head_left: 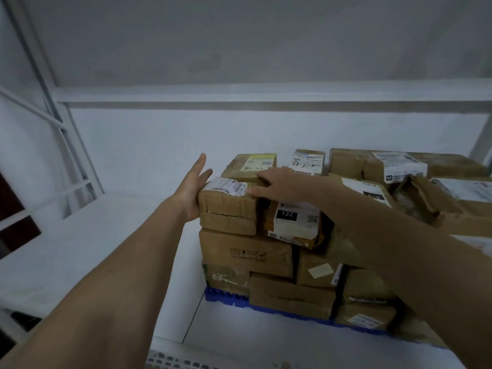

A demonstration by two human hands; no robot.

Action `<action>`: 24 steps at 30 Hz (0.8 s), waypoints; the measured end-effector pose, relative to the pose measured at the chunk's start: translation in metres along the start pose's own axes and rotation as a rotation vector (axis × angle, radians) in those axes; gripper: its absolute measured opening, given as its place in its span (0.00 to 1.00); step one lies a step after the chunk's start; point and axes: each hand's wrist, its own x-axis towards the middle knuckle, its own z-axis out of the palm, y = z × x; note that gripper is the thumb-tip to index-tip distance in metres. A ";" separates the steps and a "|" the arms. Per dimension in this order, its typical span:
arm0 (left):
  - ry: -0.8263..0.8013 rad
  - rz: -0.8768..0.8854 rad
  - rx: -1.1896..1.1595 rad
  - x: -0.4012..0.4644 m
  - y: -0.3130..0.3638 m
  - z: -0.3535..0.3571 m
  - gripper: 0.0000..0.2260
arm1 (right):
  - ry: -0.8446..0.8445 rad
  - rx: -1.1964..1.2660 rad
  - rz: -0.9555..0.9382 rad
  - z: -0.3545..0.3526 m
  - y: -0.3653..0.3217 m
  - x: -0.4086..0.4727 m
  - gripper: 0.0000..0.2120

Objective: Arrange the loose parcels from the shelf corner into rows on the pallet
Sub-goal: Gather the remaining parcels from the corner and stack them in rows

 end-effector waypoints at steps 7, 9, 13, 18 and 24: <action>-0.135 -0.077 -0.078 0.038 -0.011 0.000 0.29 | -0.006 0.055 0.015 0.008 0.005 0.009 0.38; -0.225 -0.087 -0.055 0.041 -0.014 0.008 0.26 | 0.001 0.056 0.038 0.009 0.008 0.010 0.40; -0.255 -0.038 0.046 0.046 -0.017 0.007 0.21 | 0.004 0.042 0.106 0.015 0.009 0.012 0.41; -0.254 0.032 0.315 0.052 -0.007 0.006 0.19 | 0.000 0.094 0.160 0.017 0.003 0.009 0.44; -0.137 0.123 0.403 0.066 0.010 0.019 0.22 | 0.019 0.143 0.139 0.010 -0.007 0.005 0.39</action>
